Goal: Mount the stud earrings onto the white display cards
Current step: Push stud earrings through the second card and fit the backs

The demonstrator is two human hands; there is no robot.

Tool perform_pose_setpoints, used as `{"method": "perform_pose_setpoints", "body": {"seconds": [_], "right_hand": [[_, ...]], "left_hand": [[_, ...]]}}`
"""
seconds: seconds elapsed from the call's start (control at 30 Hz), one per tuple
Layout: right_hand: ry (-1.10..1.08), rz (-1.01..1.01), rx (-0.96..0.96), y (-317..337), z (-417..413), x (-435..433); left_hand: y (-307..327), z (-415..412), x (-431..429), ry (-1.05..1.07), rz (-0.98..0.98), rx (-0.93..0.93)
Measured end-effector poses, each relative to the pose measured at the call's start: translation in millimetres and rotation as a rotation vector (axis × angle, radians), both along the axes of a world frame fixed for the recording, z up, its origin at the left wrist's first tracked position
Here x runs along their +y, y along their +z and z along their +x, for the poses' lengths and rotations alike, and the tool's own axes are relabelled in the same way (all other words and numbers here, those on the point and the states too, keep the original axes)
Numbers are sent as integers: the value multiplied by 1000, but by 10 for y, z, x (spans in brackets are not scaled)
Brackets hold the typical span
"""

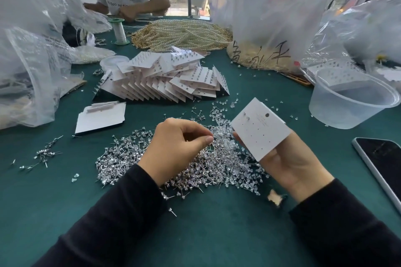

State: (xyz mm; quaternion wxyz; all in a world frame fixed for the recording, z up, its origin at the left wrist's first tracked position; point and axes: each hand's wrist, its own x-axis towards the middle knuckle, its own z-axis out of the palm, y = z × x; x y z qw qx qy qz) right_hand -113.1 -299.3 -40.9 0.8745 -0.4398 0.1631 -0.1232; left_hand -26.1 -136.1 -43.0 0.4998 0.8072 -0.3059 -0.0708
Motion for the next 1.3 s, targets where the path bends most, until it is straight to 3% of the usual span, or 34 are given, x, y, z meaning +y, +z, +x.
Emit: {"method": "perform_pose_setpoints", "body": {"seconds": [0.1,0.4,0.5,0.63,0.77,1.0,1.3], "right_hand": [[71,2,-6,-21,-10,28],[125,-70,-10,-32,-12,55],[135,-56,-7,-33,-21,56],[234,-28,-16,-49,-34,136],[269,50,-31,-70,-25,245],[258,102,-44,-68,-39,251],[244,113,-44,-73,-50,262]], "left_hand": [[-6,8,-1,-4,-52,78],[-14,-19,-14,-35,-1,49],[27,-55,-25,-34,-102,47],[52,-151,-81,10,-319,-131],[-14,-234,-166,25,-311,-289],[-53,-237,-196,10,-328,-387],[-63,-240,-199,-4,-349,-362]]}}
